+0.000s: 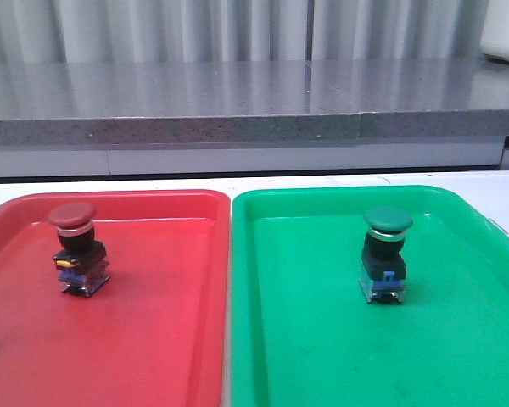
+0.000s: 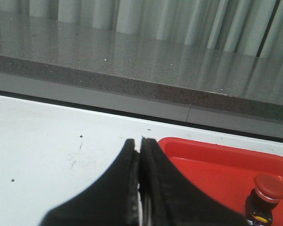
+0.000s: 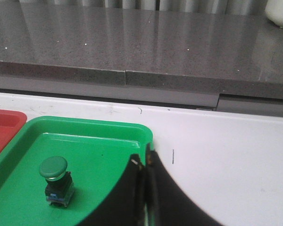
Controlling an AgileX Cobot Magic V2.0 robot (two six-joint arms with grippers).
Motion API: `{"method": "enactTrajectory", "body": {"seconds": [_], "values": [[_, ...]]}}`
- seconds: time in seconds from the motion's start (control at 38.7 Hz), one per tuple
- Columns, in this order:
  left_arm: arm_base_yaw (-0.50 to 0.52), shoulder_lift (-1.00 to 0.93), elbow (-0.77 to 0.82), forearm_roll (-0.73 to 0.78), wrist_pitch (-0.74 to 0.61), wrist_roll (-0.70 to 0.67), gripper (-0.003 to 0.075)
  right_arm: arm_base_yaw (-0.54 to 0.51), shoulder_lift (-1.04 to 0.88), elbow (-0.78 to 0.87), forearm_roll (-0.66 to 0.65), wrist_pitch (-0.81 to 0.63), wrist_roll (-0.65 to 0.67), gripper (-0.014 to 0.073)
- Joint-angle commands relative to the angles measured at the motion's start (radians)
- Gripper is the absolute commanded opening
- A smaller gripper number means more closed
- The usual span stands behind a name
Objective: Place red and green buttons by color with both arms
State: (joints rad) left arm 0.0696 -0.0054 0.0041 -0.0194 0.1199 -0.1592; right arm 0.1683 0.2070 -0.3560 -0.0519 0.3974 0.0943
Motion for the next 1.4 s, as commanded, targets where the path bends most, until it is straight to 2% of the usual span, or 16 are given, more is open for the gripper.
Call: {"method": "enactTrajectory", "body": {"seconds": [0.0, 0.16, 0.31, 0.41, 0.62, 0.72, 1.37], "values": [[0.002, -0.017, 0.024, -0.009, -0.09, -0.005, -0.002, -0.005, 0.009, -0.025, -0.011, -0.086, -0.008, -0.0121], [0.002, -0.017, 0.024, -0.009, -0.09, -0.005, -0.002, -0.005, 0.009, -0.001, -0.025, -0.113, -0.013, -0.0121], [0.002, -0.017, 0.024, -0.009, -0.09, -0.005, -0.002, -0.017, -0.02, 0.123, -0.005, -0.251, -0.056, -0.0121], [0.002, -0.017, 0.024, -0.009, -0.09, -0.005, -0.002, -0.072, -0.089, 0.233, 0.027, -0.311, -0.073, -0.0121], [0.002, -0.017, 0.024, -0.009, -0.09, -0.005, -0.002, -0.172, -0.225, 0.381, 0.07, -0.307, -0.074, -0.0121], [0.002, -0.017, 0.024, -0.009, -0.09, -0.005, -0.002, -0.176, -0.234, 0.378, 0.07, -0.25, -0.094, -0.0121], [0.002, -0.016, 0.024, -0.009, -0.09, -0.005, -0.002, -0.176, -0.234, 0.378, 0.069, -0.248, -0.094, -0.0121]]}}
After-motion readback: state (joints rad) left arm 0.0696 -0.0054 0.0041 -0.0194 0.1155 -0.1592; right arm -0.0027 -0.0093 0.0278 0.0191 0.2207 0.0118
